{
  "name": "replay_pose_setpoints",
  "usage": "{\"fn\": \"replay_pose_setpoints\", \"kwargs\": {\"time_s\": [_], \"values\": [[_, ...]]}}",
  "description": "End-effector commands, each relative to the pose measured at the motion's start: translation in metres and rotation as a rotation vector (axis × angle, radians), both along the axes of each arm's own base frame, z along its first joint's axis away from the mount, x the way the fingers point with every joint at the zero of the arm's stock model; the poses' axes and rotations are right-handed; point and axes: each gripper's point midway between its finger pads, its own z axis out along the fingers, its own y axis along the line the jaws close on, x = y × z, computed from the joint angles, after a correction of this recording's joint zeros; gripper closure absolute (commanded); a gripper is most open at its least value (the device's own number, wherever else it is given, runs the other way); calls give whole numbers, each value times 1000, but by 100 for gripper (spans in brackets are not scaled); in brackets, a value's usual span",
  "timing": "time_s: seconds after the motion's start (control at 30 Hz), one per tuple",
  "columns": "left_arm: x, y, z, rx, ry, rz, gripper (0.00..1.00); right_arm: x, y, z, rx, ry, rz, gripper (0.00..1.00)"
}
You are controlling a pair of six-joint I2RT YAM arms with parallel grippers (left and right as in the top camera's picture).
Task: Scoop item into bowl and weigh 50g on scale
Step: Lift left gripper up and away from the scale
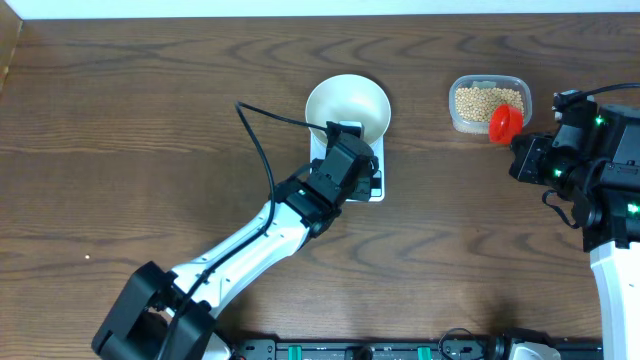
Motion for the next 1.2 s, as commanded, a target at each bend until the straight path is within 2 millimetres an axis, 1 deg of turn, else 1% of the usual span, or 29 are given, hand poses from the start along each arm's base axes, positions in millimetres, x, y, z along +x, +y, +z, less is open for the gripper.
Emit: {"fn": "replay_pose_setpoints", "kwargs": {"time_s": [0.0, 0.17, 0.2, 0.27, 0.33, 0.37, 0.47, 0.53, 0.57, 0.63, 0.67, 0.7, 0.77, 0.8, 0.83, 0.9, 0.97, 1.03, 1.1, 1.17], "values": [[-7, -6, 0, -27, 26, -52, 93, 2, -3, 11, -18, -31, 1, 99], [-9, -8, 2, -40, 30, -64, 92, 2, -3, 11, -18, -30, 1, 99], [-9, -8, 4, -44, 26, -63, 93, 2, -3, 11, -18, -30, 1, 99], [-8, -6, 16, -66, 5, -61, 93, 2, -3, 11, -18, -31, 1, 99], [-7, -4, 38, -110, -30, -63, 93, 2, -3, 11, -18, -30, 1, 99], [-6, -1, 52, -137, -54, -62, 93, 2, -3, 11, -18, -30, 1, 99], [-4, 18, 97, -184, -154, -47, 93, 2, -3, 11, -18, -31, 1, 99], [0, 44, 126, -195, -230, 6, 93, 3, -3, 12, -19, -38, 1, 99], [2, 59, 135, -191, -257, 48, 92, 4, -3, 13, -20, -45, 1, 99], [10, 99, 152, -168, -315, 168, 93, 8, -4, 17, -24, -67, 0, 99], [18, 134, 163, -141, -361, 274, 93, 12, -6, 20, -34, -87, -10, 99], [21, 152, 168, -120, -384, 321, 93, 15, -9, 23, -42, -100, -22, 99], [31, 194, 176, -83, -427, 435, 93, 21, -13, 26, -54, -124, -40, 99], [35, 210, 178, -77, -441, 480, 93, 23, -14, 28, -58, -134, -44, 99], [40, 233, 182, -71, -459, 542, 92, 25, -14, 29, -56, -142, -50, 99], [45, 264, 186, -63, -488, 624, 93, 29, -15, 33, -37, -157, -68, 99], [48, 285, 188, -58, -504, 674, 93, 31, -16, 36, -16, -169, -87, 99], [50, 298, 185, -51, -500, 710, 93, 33, -18, 38, 6, -172, -121, 99], [51, 304, 180, -43, -486, 724, 92, 34, -20, 39, 43, -168, -163, 99], [54, 305, 173, -37, -467, 725, 92, 34, -20, 39, 84, -161, -196, 99]]}}
